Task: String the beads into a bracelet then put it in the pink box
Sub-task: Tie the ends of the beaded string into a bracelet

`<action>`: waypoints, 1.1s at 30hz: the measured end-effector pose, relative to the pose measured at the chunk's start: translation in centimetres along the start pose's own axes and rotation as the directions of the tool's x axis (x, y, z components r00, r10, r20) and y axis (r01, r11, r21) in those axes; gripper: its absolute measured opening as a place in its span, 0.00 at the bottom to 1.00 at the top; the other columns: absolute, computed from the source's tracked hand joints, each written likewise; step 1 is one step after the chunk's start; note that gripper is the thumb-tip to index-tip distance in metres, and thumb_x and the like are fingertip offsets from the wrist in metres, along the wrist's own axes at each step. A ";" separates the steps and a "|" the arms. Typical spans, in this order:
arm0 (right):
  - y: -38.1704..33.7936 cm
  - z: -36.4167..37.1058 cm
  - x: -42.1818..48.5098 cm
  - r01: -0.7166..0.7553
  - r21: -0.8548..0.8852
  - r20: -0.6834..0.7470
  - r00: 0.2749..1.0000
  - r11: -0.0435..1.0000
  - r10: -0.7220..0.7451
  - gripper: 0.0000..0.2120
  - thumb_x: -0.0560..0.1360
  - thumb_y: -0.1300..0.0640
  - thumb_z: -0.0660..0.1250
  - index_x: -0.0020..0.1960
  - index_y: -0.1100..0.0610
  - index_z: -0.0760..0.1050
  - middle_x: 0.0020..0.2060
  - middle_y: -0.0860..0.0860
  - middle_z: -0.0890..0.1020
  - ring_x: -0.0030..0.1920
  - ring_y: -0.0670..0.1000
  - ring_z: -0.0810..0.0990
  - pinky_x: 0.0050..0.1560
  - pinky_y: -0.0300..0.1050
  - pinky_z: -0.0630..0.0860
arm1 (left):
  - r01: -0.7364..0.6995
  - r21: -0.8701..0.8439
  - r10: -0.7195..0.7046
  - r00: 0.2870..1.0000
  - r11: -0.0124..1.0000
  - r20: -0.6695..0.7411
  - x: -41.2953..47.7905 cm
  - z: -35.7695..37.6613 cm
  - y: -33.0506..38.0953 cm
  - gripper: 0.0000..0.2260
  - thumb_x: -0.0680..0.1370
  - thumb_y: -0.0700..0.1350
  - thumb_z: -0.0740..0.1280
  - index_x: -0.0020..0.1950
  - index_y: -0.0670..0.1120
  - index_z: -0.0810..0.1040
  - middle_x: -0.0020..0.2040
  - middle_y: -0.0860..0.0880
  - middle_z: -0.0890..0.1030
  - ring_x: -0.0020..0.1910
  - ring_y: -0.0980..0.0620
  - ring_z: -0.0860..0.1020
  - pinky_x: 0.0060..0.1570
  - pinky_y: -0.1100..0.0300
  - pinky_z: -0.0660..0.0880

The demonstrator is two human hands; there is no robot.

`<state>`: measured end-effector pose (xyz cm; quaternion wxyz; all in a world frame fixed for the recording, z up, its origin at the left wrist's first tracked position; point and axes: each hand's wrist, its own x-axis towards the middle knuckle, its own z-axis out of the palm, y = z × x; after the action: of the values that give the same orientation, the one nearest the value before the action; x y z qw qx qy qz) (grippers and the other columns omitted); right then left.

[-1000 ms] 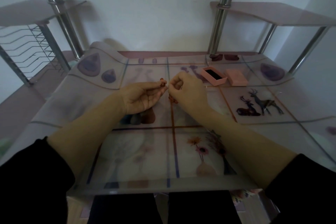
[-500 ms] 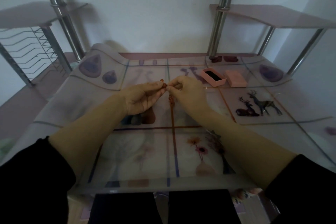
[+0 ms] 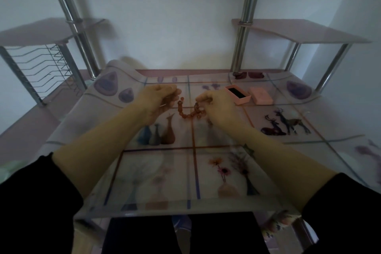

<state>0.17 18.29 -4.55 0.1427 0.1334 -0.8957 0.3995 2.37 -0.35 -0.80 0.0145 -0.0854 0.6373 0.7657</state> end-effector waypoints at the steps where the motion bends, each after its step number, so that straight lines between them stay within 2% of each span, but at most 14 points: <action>1: 0.2 -0.2 0.1 -0.008 -0.015 0.007 1.000 1.000 0.009 0.10 0.77 0.64 0.65 0.52 0.54 0.82 0.49 0.48 0.83 0.41 0.42 0.78 0.48 0.40 0.79 | -0.025 0.002 0.025 0.998 1.000 -0.062 0.1 -0.1 0.0 0.03 0.78 0.40 0.67 0.46 0.43 0.79 0.42 0.47 0.85 0.41 0.53 0.82 0.39 0.63 0.79; 4: 0.6 -1.0 0.2 0.020 -0.085 0.007 1.000 0.996 -0.019 0.10 0.77 0.64 0.65 0.53 0.55 0.83 0.50 0.49 0.84 0.45 0.42 0.80 0.47 0.30 0.73 | -0.057 -0.069 0.037 0.965 0.996 -0.258 0.6 -0.4 0.1 0.04 0.80 0.37 0.64 0.46 0.40 0.76 0.41 0.44 0.81 0.39 0.50 0.81 0.37 0.62 0.79; 6: 0.7 -1.5 0.0 0.025 -0.102 -0.002 1.000 0.994 -0.025 0.11 0.77 0.65 0.65 0.52 0.56 0.84 0.50 0.49 0.84 0.40 0.37 0.76 0.40 0.22 0.67 | -0.056 -0.127 0.010 0.940 0.990 -0.341 0.7 -0.6 0.2 0.02 0.80 0.36 0.63 0.49 0.38 0.74 0.40 0.43 0.79 0.38 0.49 0.80 0.35 0.62 0.80; 7: 0.8 -1.7 0.0 0.023 -0.107 -0.012 1.000 0.994 -0.025 0.11 0.76 0.67 0.65 0.51 0.56 0.84 0.49 0.50 0.84 0.37 0.36 0.73 0.37 0.21 0.66 | -0.059 -0.154 -0.001 0.931 0.986 -0.364 0.8 -0.6 0.2 0.02 0.80 0.35 0.62 0.51 0.37 0.74 0.40 0.43 0.78 0.37 0.49 0.80 0.34 0.62 0.81; 8: 0.8 -1.9 -0.1 0.025 -0.112 -0.023 0.999 0.993 -0.027 0.12 0.76 0.68 0.65 0.50 0.56 0.84 0.49 0.50 0.85 0.36 0.35 0.72 0.38 0.23 0.66 | -0.066 -0.167 -0.003 0.925 0.984 -0.381 0.8 -0.7 0.2 0.02 0.80 0.35 0.62 0.51 0.37 0.73 0.39 0.44 0.78 0.36 0.49 0.79 0.34 0.62 0.80; 10: 0.8 -2.2 -0.1 0.031 -0.130 -0.037 0.999 0.991 -0.036 0.12 0.75 0.68 0.65 0.49 0.57 0.84 0.49 0.50 0.85 0.40 0.37 0.72 0.44 0.29 0.67 | -0.085 -0.134 0.022 0.910 0.987 -0.414 1.0 -0.8 0.1 0.01 0.80 0.36 0.63 0.51 0.38 0.73 0.38 0.44 0.77 0.35 0.51 0.78 0.35 0.62 0.80; 13: 0.7 -2.4 0.0 0.021 -0.152 -0.006 1.000 0.988 -0.022 0.12 0.76 0.67 0.64 0.50 0.57 0.84 0.50 0.51 0.85 0.46 0.43 0.77 0.49 0.34 0.69 | -0.104 0.021 0.102 0.889 0.994 -0.446 1.3 -1.0 0.0 0.03 0.79 0.38 0.64 0.50 0.39 0.76 0.38 0.46 0.78 0.34 0.53 0.76 0.36 0.63 0.77; 16: 0.6 -2.3 0.1 0.037 -0.175 0.027 0.999 0.984 -0.033 0.09 0.75 0.65 0.67 0.50 0.58 0.85 0.48 0.52 0.85 0.47 0.45 0.79 0.50 0.34 0.70 | -0.106 0.249 0.203 0.893 0.963 -0.402 1.3 -1.2 -0.2 0.05 0.79 0.40 0.65 0.49 0.40 0.79 0.41 0.47 0.81 0.35 0.56 0.75 0.33 0.65 0.72; 19: 0.4 -1.8 0.2 0.036 -0.167 0.080 0.997 0.985 -0.023 0.09 0.75 0.64 0.67 0.50 0.57 0.84 0.49 0.51 0.85 0.45 0.45 0.80 0.48 0.36 0.73 | -0.128 0.372 0.261 0.905 0.919 -0.334 1.1 -1.3 -0.5 0.04 0.78 0.41 0.67 0.44 0.44 0.80 0.41 0.51 0.83 0.34 0.57 0.77 0.28 0.68 0.71; 22: 0.3 -1.5 0.3 0.039 -0.185 0.114 0.993 0.982 -0.018 0.09 0.75 0.65 0.67 0.52 0.57 0.84 0.52 0.52 0.85 0.50 0.48 0.81 0.54 0.41 0.77 | -0.165 0.487 0.308 0.923 0.858 -0.229 0.9 -1.3 -0.7 0.05 0.77 0.42 0.69 0.40 0.47 0.80 0.38 0.52 0.83 0.31 0.60 0.78 0.26 0.70 0.71; 27: 1.0 -1.4 0.9 0.015 -0.207 0.088 0.996 0.978 0.003 0.10 0.76 0.63 0.66 0.53 0.56 0.84 0.51 0.51 0.85 0.46 0.46 0.79 0.47 0.39 0.73 | -0.203 0.560 0.299 0.951 0.804 -0.085 1.1 -0.9 -1.1 0.05 0.72 0.43 0.74 0.38 0.46 0.81 0.37 0.51 0.84 0.33 0.57 0.81 0.37 0.62 0.78; 30: 1.4 -1.4 1.4 0.002 -0.202 0.078 0.997 0.979 0.014 0.11 0.77 0.63 0.65 0.52 0.55 0.84 0.51 0.50 0.85 0.44 0.44 0.77 0.44 0.39 0.72 | -0.216 0.580 0.294 0.955 0.786 -0.043 1.4 0.0 -1.0 0.06 0.72 0.45 0.74 0.37 0.47 0.81 0.36 0.54 0.84 0.32 0.60 0.81 0.33 0.67 0.76; 33: 1.6 -1.1 2.1 -0.001 -0.218 0.085 0.996 0.976 0.020 0.10 0.77 0.62 0.65 0.51 0.54 0.84 0.50 0.50 0.85 0.45 0.46 0.80 0.45 0.41 0.75 | -0.198 0.592 0.261 0.965 0.781 -0.022 2.2 1.2 -1.0 0.05 0.72 0.45 0.74 0.38 0.46 0.82 0.37 0.52 0.84 0.30 0.62 0.79 0.27 0.71 0.72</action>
<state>-2.12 19.89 -4.15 0.1151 0.1294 -0.9401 0.2937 0.21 0.87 -1.91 -0.0860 -0.0378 0.8472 0.5229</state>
